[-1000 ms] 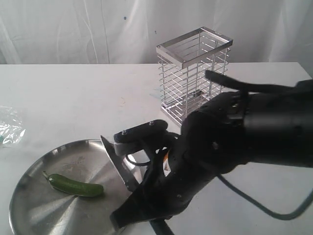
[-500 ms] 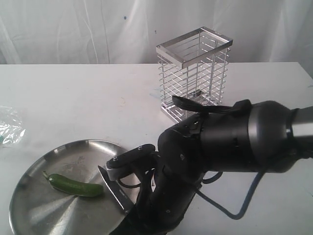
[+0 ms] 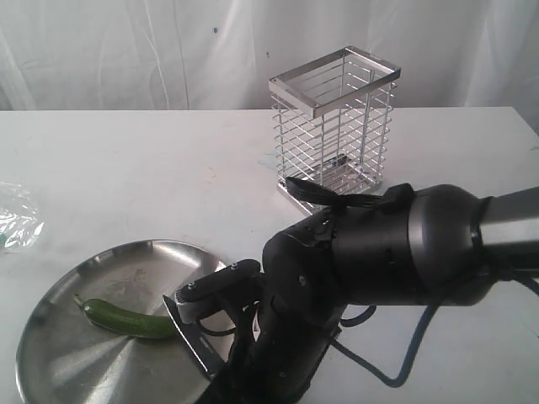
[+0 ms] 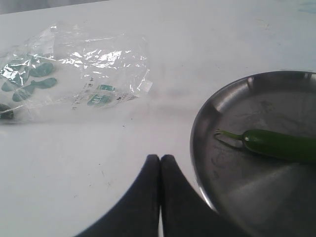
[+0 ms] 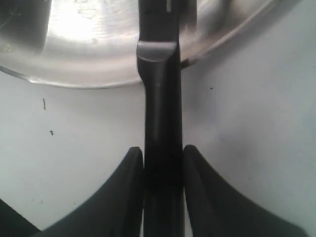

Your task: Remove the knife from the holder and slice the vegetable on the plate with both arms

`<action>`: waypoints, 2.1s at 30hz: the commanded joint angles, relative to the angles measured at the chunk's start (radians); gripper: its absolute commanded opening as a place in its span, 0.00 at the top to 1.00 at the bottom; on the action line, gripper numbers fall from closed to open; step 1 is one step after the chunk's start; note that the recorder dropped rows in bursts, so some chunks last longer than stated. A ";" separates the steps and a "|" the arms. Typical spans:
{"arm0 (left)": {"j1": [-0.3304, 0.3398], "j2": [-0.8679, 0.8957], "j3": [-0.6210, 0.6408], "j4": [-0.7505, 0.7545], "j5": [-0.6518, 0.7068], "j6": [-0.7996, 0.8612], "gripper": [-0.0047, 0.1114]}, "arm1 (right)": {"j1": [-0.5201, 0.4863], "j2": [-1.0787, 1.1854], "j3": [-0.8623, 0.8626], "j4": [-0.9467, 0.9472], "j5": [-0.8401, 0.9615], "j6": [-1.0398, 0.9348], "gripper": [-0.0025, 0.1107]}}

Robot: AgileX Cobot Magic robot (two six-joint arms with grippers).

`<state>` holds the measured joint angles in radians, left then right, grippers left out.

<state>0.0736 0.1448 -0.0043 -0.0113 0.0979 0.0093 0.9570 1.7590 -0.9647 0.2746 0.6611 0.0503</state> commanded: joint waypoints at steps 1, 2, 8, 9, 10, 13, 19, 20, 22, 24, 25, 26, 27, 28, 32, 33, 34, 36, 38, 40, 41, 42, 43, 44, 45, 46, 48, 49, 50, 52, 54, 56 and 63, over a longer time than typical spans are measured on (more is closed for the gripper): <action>-0.005 -0.005 0.004 -0.002 0.001 -0.009 0.96 | 0.002 -0.002 -0.005 0.002 -0.034 -0.012 0.85; -0.005 -0.005 0.004 -0.002 0.001 -0.009 0.96 | 0.000 -0.002 -0.018 0.002 -0.032 -0.012 0.85; -0.005 -0.005 0.004 -0.002 0.001 -0.009 0.96 | -0.017 0.019 -0.091 -0.051 0.008 0.006 0.85; -0.005 -0.005 0.004 -0.002 0.001 -0.009 0.96 | -0.029 0.035 -0.098 -0.053 0.025 0.006 0.85; -0.005 -0.005 0.004 -0.002 0.001 -0.009 0.96 | -0.037 0.048 -0.102 -0.051 0.035 0.006 0.85; -0.005 -0.005 0.004 -0.002 0.001 -0.009 0.96 | -0.041 0.057 -0.119 -0.045 0.054 0.006 0.85; -0.005 -0.005 0.004 -0.002 0.001 -0.009 0.96 | -0.048 0.057 -0.141 -0.030 0.074 0.006 0.77; -0.005 -0.005 0.004 -0.002 0.001 -0.009 0.96 | -0.050 0.057 -0.141 -0.014 0.082 0.006 0.74; -0.005 -0.005 0.004 -0.002 0.001 -0.009 0.96 | -0.057 0.058 -0.141 -0.010 0.090 0.006 0.65; -0.005 -0.005 0.004 -0.002 0.001 -0.009 0.96 | -0.060 0.058 -0.141 -0.003 0.091 0.004 0.59; -0.005 -0.005 0.004 -0.002 0.001 -0.009 0.96 | -0.060 0.058 -0.141 -0.001 0.091 0.004 0.57; -0.005 -0.005 0.004 -0.002 0.001 -0.009 0.96 | -0.060 0.058 -0.141 -0.001 0.089 0.004 0.57; -0.005 -0.005 0.004 -0.002 0.001 -0.009 0.96 | -0.060 0.058 -0.141 0.002 0.089 0.004 0.57; -0.005 -0.005 0.004 -0.002 0.001 -0.009 0.96 | -0.060 0.058 -0.141 0.004 0.089 0.001 0.57; -0.005 -0.005 0.004 -0.002 0.001 -0.009 0.96 | -0.061 0.040 -0.151 -0.002 0.090 -0.002 0.57; -0.005 -0.005 0.004 -0.002 0.001 -0.009 0.96 | -0.067 0.029 -0.153 -0.008 0.094 -0.002 0.57; -0.005 -0.005 0.004 -0.002 0.001 -0.009 0.96 | -0.073 0.014 -0.153 -0.008 0.097 -0.002 0.57; -0.005 -0.005 0.004 -0.002 0.001 -0.009 0.96 | -0.095 -0.018 -0.153 -0.008 0.113 -0.008 0.57; -0.005 -0.005 0.004 -0.002 0.001 -0.009 0.96 | -0.123 -0.047 -0.153 -0.003 0.131 -0.026 0.57; -0.005 -0.005 0.004 -0.002 0.001 -0.009 0.96 | -0.164 -0.086 -0.151 0.023 0.152 -0.064 0.57; -0.005 -0.005 0.004 -0.002 0.001 -0.009 0.96 | -0.190 -0.103 -0.151 0.060 0.165 -0.103 0.57; -0.005 -0.005 0.004 -0.002 0.001 -0.009 0.96 | -0.222 -0.118 -0.151 0.112 0.184 -0.156 0.57; -0.005 -0.005 0.004 -0.002 0.001 -0.009 0.96 | -0.248 -0.127 -0.148 0.166 0.205 -0.221 0.57; -0.005 -0.005 0.004 -0.002 0.001 -0.009 0.96 | -0.281 -0.132 -0.143 0.249 0.233 -0.302 0.57; -0.005 -0.005 0.004 -0.002 0.001 -0.009 0.96 | -0.314 -0.133 -0.134 0.341 0.271 -0.398 0.57; -0.005 -0.005 0.004 -0.002 0.001 -0.009 0.96 | -0.340 -0.133 -0.125 0.408 0.308 -0.472 0.57; -0.005 -0.005 0.004 -0.002 0.001 -0.009 0.96 | -0.394 -0.127 -0.096 0.509 0.367 -0.596 0.57; -0.005 -0.005 0.004 -0.002 0.001 -0.009 0.96 | -0.415 -0.126 -0.087 0.519 0.379 -0.621 0.57; -0.005 -0.005 0.004 -0.002 0.001 -0.009 0.96 | -0.432 -0.122 -0.075 0.519 0.386 -0.639 0.57; -0.005 -0.005 0.004 -0.002 0.001 -0.009 0.96 | -0.458 -0.108 -0.057 0.525 0.399 -0.681 0.57; -0.005 -0.005 0.004 -0.002 0.001 -0.009 0.96 | -0.470 -0.082 -0.045 0.564 0.447 -0.755 0.57; -0.005 -0.005 0.004 -0.002 0.001 -0.009 0.96 | -0.477 -0.055 -0.037 0.624 0.488 -0.828 0.57; -0.005 -0.005 0.004 -0.002 0.001 -0.009 0.96 | -0.510 0.057 -0.035 0.776 0.531 -0.982 0.57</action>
<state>0.0736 0.1448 -0.0043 -0.0113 0.0979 0.0093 0.4716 1.7813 -1.0052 1.0078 1.1618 -0.8713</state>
